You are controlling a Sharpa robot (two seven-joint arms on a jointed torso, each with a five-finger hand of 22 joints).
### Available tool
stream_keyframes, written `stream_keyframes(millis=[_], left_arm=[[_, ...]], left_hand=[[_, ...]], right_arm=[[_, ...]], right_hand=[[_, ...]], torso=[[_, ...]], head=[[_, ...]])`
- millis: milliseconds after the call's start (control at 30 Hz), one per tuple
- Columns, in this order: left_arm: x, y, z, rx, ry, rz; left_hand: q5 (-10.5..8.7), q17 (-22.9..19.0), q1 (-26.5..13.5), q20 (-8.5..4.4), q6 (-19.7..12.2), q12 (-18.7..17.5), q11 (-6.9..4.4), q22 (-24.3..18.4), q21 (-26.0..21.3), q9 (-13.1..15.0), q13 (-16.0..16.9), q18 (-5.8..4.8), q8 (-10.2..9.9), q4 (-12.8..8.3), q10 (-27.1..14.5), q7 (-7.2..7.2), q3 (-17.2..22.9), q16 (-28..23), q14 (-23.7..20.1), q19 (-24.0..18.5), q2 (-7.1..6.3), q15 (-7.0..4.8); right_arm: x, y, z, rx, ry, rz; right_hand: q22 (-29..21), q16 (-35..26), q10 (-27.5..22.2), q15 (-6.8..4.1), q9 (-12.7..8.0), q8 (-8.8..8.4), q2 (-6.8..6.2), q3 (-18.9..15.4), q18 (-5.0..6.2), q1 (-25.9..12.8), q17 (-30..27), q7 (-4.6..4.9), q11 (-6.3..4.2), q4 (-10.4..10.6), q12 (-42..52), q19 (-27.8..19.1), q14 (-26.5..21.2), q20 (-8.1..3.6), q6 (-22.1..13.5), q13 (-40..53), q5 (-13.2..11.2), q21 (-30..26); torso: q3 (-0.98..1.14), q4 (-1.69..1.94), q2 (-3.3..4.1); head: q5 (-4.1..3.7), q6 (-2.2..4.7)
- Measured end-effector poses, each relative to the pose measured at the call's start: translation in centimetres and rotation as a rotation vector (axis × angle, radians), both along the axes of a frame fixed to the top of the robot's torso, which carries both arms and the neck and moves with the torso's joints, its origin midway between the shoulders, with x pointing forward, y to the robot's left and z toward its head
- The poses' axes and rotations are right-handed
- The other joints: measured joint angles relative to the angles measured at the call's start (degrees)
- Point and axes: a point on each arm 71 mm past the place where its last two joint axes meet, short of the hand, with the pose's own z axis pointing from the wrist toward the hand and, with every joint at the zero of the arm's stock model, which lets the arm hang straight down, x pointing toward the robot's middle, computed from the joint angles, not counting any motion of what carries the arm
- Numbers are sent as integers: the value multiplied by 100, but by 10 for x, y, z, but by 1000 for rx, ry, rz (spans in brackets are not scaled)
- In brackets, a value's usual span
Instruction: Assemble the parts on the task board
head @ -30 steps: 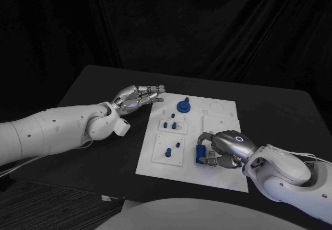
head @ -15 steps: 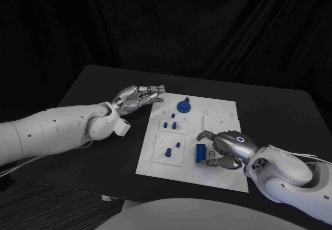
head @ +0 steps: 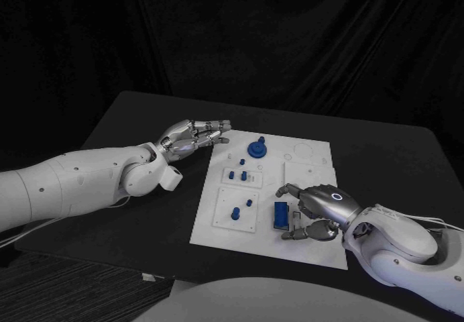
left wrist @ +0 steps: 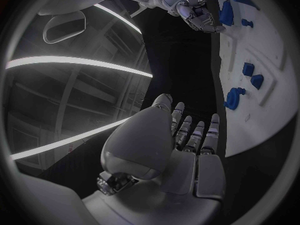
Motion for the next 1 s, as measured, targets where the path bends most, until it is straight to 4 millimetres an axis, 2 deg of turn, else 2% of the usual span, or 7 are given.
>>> stream_keyframes(millis=[167,233,300,433,533,767,1000], left_arm=[[0,0,0,0,1,-1],[0,0,0,0,2,-2],[0,0,0,0,3,-2],[0,0,-1,1,4,-3],[0,-1,-1,1,6,-5],[0,-1,-1,0,10,-10],[-1,-1,-1,-1,13,-13]], left_hand=[[0,0,0,0,0,0,0,0,0,0,0,0,0,0,0,0,0,0,0,0,0,0],[0,0,0,0,0,0,0,0,0,0,0,0,0,0,0,0,0,0,0,0,0,0],[0,0,0,0,0,0,0,0,0,0,0,0,0,0,0,0,0,0,0,0,0,0],[0,0,0,0,0,0,0,0,0,0,0,0,0,7,0,0,40,22,0,0,0,0],[0,0,0,15,0,0,0,3,0,0,0,1,0,7,0,0,40,22,0,15,0,0],[0,0,0,21,0,0,0,24,0,0,0,0,0,7,0,0,40,22,0,21,0,0],[0,0,0,21,0,0,0,24,0,0,0,0,0,-10,0,0,57,22,20,21,0,20]], right_arm=[[0,0,-1,-8,7,-5],[0,-1,-2,-11,9,-7],[0,-1,-3,-12,10,-8],[0,0,-4,-16,13,-10],[0,0,-4,-19,15,-9],[1,2,-4,-17,15,-7],[1,2,-4,-9,9,-10]], right_hand=[[0,0,-10,18,-55,305,398,284,0,157,5,11,9,-37,0,1,-18,41,147,0,648,-29],[0,0,-10,18,-64,459,547,355,0,256,5,-3,9,-74,0,1,-18,41,240,0,1160,-29],[0,0,-10,18,-66,580,628,355,0,283,4,-17,9,-73,0,1,-18,41,267,0,1545,-51],[-1,0,-10,18,-88,742,676,369,0,332,4,-39,9,-90,0,1,-18,41,321,0,2034,-58],[-1,0,-10,18,-105,790,707,385,0,363,4,-39,9,-106,0,1,-18,41,321,0,2226,-58],[-1,0,-10,18,-137,903,717,430,0,530,4,-28,8,-201,0,1,-18,41,309,-1,2368,-58],[-1,0,-10,18,-136,1131,747,444,0,578,3,-20,8,-219,0,15,-18,26,410,-1,2831,-26]], torso=[[0,0,0],[0,-1,0],[0,-1,0],[0,0,1],[1,0,1],[0,0,1],[1,0,2]], head=[[0,0],[0,0],[0,0],[-7,0],[-7,0],[-2,0],[1,0]])
